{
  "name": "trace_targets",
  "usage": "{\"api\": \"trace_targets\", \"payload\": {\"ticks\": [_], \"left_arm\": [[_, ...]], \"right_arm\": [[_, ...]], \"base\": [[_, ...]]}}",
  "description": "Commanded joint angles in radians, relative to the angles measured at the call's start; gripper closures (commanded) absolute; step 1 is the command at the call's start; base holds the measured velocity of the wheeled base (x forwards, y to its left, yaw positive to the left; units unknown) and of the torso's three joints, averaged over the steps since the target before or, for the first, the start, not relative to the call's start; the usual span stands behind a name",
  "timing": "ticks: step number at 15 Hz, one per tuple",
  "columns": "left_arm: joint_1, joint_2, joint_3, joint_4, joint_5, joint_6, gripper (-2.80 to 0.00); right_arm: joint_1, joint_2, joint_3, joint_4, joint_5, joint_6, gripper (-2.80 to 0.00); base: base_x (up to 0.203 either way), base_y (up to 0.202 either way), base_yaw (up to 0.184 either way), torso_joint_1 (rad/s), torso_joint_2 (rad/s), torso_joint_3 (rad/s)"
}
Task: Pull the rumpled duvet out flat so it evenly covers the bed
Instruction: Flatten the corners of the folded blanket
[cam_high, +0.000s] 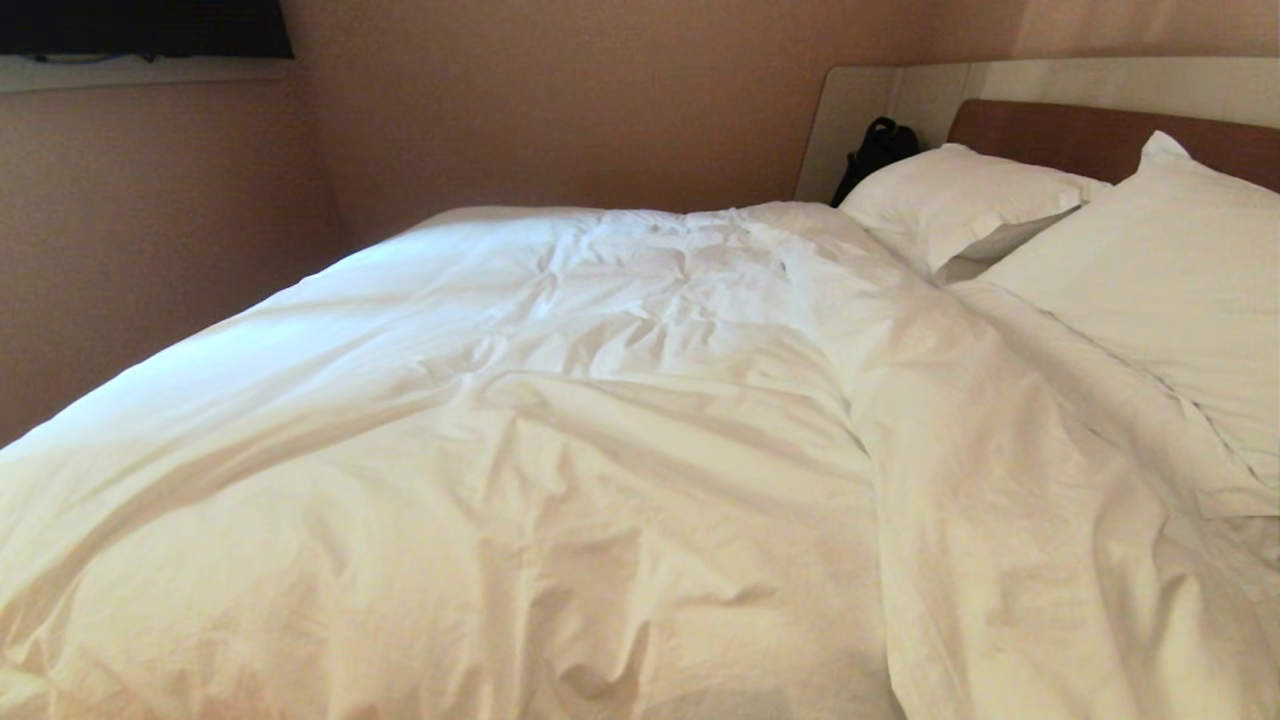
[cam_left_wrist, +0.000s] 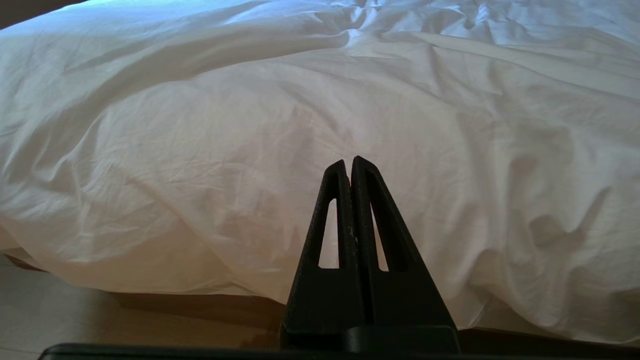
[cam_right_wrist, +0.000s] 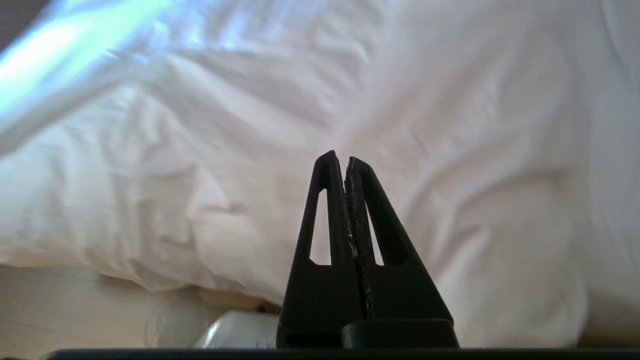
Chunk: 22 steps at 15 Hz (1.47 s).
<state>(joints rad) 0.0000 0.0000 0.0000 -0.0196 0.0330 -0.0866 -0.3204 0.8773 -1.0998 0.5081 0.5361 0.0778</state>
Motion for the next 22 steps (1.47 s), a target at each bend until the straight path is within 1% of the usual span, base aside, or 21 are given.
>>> {"api": "trace_targets", "payload": {"ticks": [1, 2, 4, 5, 6, 8, 9, 11, 12, 13, 14, 15, 16, 17, 18, 20, 22], "left_arm": [[0.000, 0.000, 0.000, 0.000, 0.001, -0.001, 0.00], [0.000, 0.000, 0.000, 0.000, 0.001, -0.001, 0.00], [0.000, 0.000, 0.000, 0.000, 0.001, -0.001, 0.00], [0.000, 0.000, 0.000, 0.000, 0.001, -0.001, 0.00], [0.000, 0.000, 0.000, 0.000, 0.001, -0.001, 0.00], [0.000, 0.000, 0.000, 0.000, 0.001, -0.001, 0.00], [0.000, 0.000, 0.000, 0.000, 0.001, -0.001, 0.00], [0.000, 0.000, 0.000, 0.000, 0.001, -0.001, 0.00], [0.000, 0.000, 0.000, 0.000, 0.001, -0.001, 0.00], [0.000, 0.000, 0.000, 0.000, 0.001, -0.001, 0.00], [0.000, 0.000, 0.000, 0.000, 0.001, -0.001, 0.00], [0.001, 0.000, 0.000, 0.000, 0.001, -0.001, 0.00], [0.000, 0.000, 0.000, 0.000, 0.001, -0.001, 0.00], [0.000, 0.000, 0.000, 0.000, 0.001, -0.001, 0.00], [0.000, 0.000, 0.000, 0.000, 0.001, -0.001, 0.00], [0.000, 0.000, 0.000, 0.000, 0.001, -0.001, 0.00], [0.000, 0.000, 0.000, 0.000, 0.001, -0.001, 0.00]], "right_arm": [[0.001, -0.107, 0.019, -0.065, 0.197, -0.001, 0.00], [0.001, -0.155, 0.035, -0.066, 0.240, -0.004, 0.00], [0.006, -0.231, 0.065, -0.065, 0.278, -0.006, 0.00], [0.007, -0.255, 0.080, -0.065, 0.280, -0.008, 0.00], [0.000, -0.257, 0.091, -0.072, 0.249, -0.011, 0.00], [-0.004, -0.249, 0.095, -0.076, 0.111, -0.015, 0.00], [-0.005, -0.254, 0.105, -0.077, 0.054, -0.015, 0.00], [-0.015, -0.274, 0.123, -0.077, -0.026, -0.014, 0.00], [-0.015, -0.285, 0.130, -0.080, -0.104, -0.016, 0.00], [-0.015, -0.293, 0.136, -0.085, -0.146, -0.019, 0.00], [0.008, -0.291, 0.143, -0.093, -0.204, -0.026, 0.00], [0.062, -0.294, 0.157, -0.100, -0.345, -0.031, 0.00], [0.118, -0.316, 0.206, -0.108, -0.525, -0.033, 0.00], [0.160, -0.362, 0.282, -0.126, -0.621, -0.034, 0.00], [0.199, -0.421, 0.357, -0.156, -0.648, -0.038, 0.00], [0.236, -0.503, 0.497, -0.254, -0.657, -0.037, 0.00], [0.254, -0.582, 0.672, -0.431, -0.650, -0.036, 0.00]], "base": [[0.000, 0.000, 0.000, 0.000, 0.00, 0.000], [0.000, 0.000, 0.000, 0.000, 0.00, 0.000], [0.000, 0.000, 0.000, 0.000, 0.00, 0.000], [0.000, 0.000, 0.000, 0.000, 0.00, 0.000], [0.000, 0.000, 0.000, 0.000, 0.00, 0.000], [0.000, 0.000, 0.000, 0.000, 0.00, 0.000], [0.000, 0.000, 0.000, 0.000, 0.00, 0.000], [0.000, 0.000, 0.000, 0.000, 0.00, 0.000], [0.000, 0.000, 0.000, 0.000, 0.00, 0.000], [0.000, 0.000, 0.000, 0.000, 0.00, 0.000], [0.000, 0.000, 0.000, 0.000, 0.00, 0.000], [0.000, 0.000, 0.000, 0.000, 0.00, 0.000], [0.000, 0.000, 0.000, 0.000, 0.00, 0.000], [0.000, 0.000, 0.000, 0.000, 0.00, 0.000], [0.000, 0.000, 0.000, 0.000, 0.00, 0.000], [0.000, 0.000, 0.000, 0.000, 0.00, 0.000], [0.000, 0.000, 0.000, 0.000, 0.00, 0.000]]}}
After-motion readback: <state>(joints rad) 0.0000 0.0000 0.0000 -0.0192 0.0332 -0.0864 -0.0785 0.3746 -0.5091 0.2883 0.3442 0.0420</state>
